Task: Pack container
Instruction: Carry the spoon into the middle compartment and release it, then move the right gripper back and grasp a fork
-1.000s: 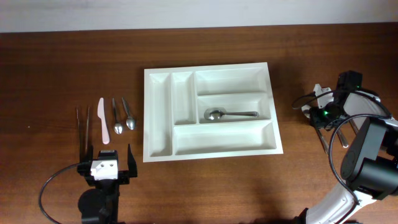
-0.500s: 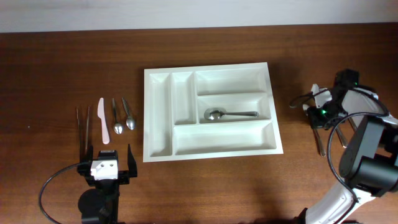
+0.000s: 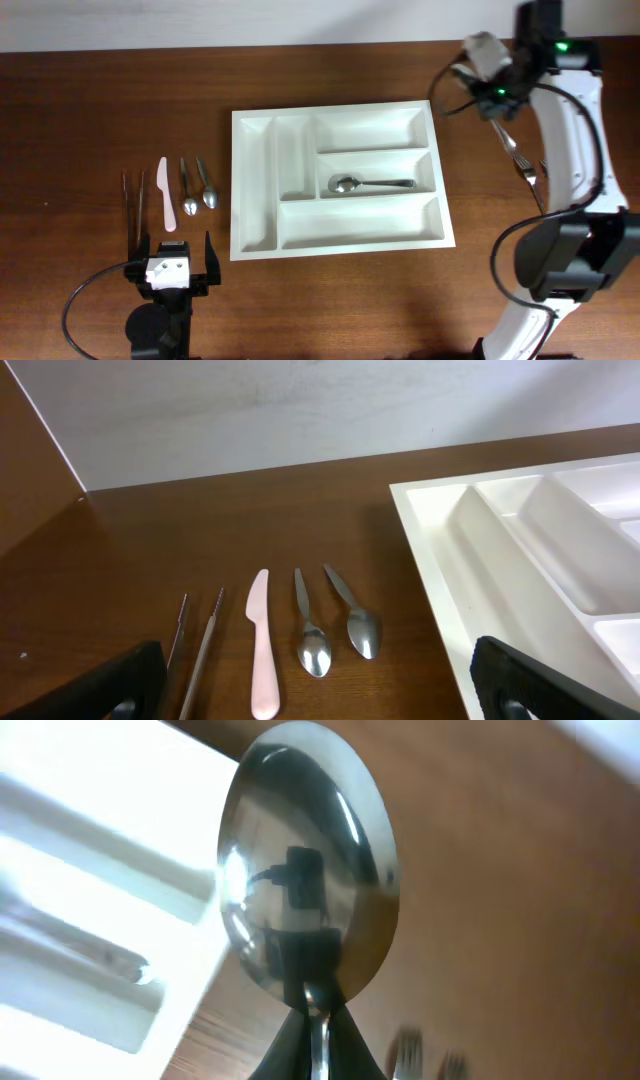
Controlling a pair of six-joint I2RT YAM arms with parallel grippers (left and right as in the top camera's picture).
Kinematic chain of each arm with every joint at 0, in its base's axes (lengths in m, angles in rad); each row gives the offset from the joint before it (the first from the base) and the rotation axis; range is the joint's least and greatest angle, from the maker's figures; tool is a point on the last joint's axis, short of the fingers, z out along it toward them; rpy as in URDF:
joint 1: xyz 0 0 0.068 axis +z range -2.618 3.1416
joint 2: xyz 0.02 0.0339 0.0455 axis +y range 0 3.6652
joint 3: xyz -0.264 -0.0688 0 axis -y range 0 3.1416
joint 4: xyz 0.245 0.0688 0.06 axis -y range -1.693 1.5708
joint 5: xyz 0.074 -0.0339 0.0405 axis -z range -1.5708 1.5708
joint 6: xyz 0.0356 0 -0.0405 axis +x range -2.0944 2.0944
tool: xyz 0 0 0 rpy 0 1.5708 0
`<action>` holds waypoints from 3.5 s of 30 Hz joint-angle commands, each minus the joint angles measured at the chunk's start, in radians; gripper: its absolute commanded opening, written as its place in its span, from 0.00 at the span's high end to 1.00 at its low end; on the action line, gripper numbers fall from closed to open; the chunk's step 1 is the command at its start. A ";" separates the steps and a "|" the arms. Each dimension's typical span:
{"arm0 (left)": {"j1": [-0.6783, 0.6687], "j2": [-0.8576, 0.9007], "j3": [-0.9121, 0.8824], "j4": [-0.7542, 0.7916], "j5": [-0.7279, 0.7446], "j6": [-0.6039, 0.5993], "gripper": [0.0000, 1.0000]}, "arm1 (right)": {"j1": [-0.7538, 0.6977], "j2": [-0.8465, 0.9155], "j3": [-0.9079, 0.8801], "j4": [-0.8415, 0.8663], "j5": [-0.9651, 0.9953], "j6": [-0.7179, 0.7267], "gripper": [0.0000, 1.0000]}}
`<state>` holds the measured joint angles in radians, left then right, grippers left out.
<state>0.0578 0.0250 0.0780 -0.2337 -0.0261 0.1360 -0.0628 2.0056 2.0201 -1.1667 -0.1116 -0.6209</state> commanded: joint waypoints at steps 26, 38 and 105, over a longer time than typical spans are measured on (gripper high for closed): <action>-0.006 -0.008 -0.007 0.006 0.011 0.016 0.01 | 0.358 -0.002 -0.399 0.126 -0.141 -0.666 0.96; -0.006 -0.008 -0.007 0.006 0.011 0.016 0.01 | 0.347 -0.004 -0.344 0.193 -0.109 -0.347 0.10; -0.006 -0.008 -0.007 0.006 0.011 0.016 0.01 | -0.432 0.000 -0.786 0.541 0.139 0.167 0.39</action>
<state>0.0578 0.0250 0.0780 -0.2337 -0.0261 0.1360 -0.4564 1.9789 1.2655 -0.6224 0.0013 -0.4767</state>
